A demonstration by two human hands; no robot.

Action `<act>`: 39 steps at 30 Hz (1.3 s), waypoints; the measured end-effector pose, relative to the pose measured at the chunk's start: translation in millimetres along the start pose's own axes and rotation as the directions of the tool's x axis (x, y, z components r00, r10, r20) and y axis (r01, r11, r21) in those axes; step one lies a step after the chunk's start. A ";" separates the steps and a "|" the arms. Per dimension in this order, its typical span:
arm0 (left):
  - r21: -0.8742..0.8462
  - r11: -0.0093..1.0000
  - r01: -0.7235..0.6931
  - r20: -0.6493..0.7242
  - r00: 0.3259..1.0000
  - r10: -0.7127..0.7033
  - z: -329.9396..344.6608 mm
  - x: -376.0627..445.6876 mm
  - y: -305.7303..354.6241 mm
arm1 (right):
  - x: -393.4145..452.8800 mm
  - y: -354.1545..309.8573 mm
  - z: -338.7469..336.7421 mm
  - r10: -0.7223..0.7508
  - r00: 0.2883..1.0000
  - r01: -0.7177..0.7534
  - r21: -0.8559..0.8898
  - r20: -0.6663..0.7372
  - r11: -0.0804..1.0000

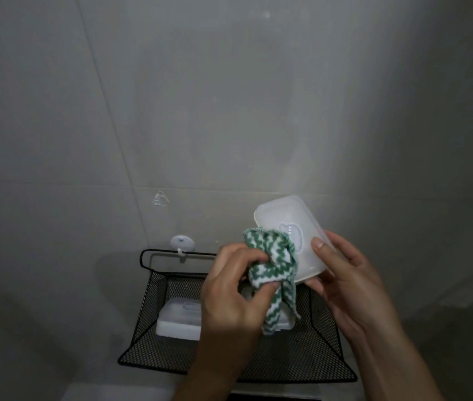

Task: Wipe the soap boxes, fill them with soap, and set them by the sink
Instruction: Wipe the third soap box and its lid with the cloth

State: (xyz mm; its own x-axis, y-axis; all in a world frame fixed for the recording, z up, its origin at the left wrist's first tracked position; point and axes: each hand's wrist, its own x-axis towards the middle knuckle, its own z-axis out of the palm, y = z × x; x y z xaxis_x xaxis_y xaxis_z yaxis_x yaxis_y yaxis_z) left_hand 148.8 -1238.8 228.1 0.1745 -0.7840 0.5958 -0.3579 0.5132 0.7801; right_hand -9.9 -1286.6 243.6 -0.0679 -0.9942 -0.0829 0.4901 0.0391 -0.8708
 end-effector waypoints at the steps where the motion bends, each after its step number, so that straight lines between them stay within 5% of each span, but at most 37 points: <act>1: 0.007 1.000 -0.007 0.010 1.000 0.007 0.2 -0.4 -0.2 | -0.1 0.4 -1.5 0.000 1.000 0.000 -0.001 -0.006 1.000; 10: 0.127 0.980 -0.151 0.046 0.988 0.146 2.8 -5.5 -2.8 | -4.7 1.0 -2.0 -0.071 0.997 0.070 -0.127 -0.001 0.989; 15: -0.021 1.000 -0.002 0.063 0.998 0.003 -11.0 2.2 -4.5 | -7.2 -4.6 -5.0 -0.201 0.970 0.239 -0.399 0.136 0.885; 21: -0.286 0.925 0.252 0.023 0.966 -0.257 -23.1 13.8 -1.3 | -11.0 -14.2 -10.8 -0.115 0.927 0.290 -0.491 0.356 0.821; 25: -0.363 0.883 0.297 -0.014 0.946 -0.324 -35.1 23.8 3.1 | -14.1 -21.0 -15.9 -0.008 0.870 0.319 -0.551 0.492 0.771; 30: -0.377 0.856 0.355 0.059 0.931 -0.360 -39.0 30.9 3.4 | -12.1 -7.4 -2.7 -0.254 0.895 0.446 -0.709 0.367 0.546; 35: -0.420 0.817 0.396 0.088 0.913 -0.397 -43.7 34.5 -3.8 | -11.9 -8.6 -2.2 -0.317 0.868 0.489 -0.768 0.382 0.414; 39: -0.404 0.833 0.377 0.061 0.920 -0.387 -46.1 39.7 -8.1 | -10.6 -5.5 -0.4 -0.242 0.927 0.376 -0.745 0.288 0.552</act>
State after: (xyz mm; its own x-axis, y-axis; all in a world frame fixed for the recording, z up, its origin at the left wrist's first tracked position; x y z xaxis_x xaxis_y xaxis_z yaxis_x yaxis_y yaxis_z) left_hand 201.0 -1257.9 254.2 0.2433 -0.9412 0.2344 0.1381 0.2728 0.9521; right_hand -12.2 -1276.3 249.1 0.0684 -0.9594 0.2736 -0.4021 -0.2775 -0.8725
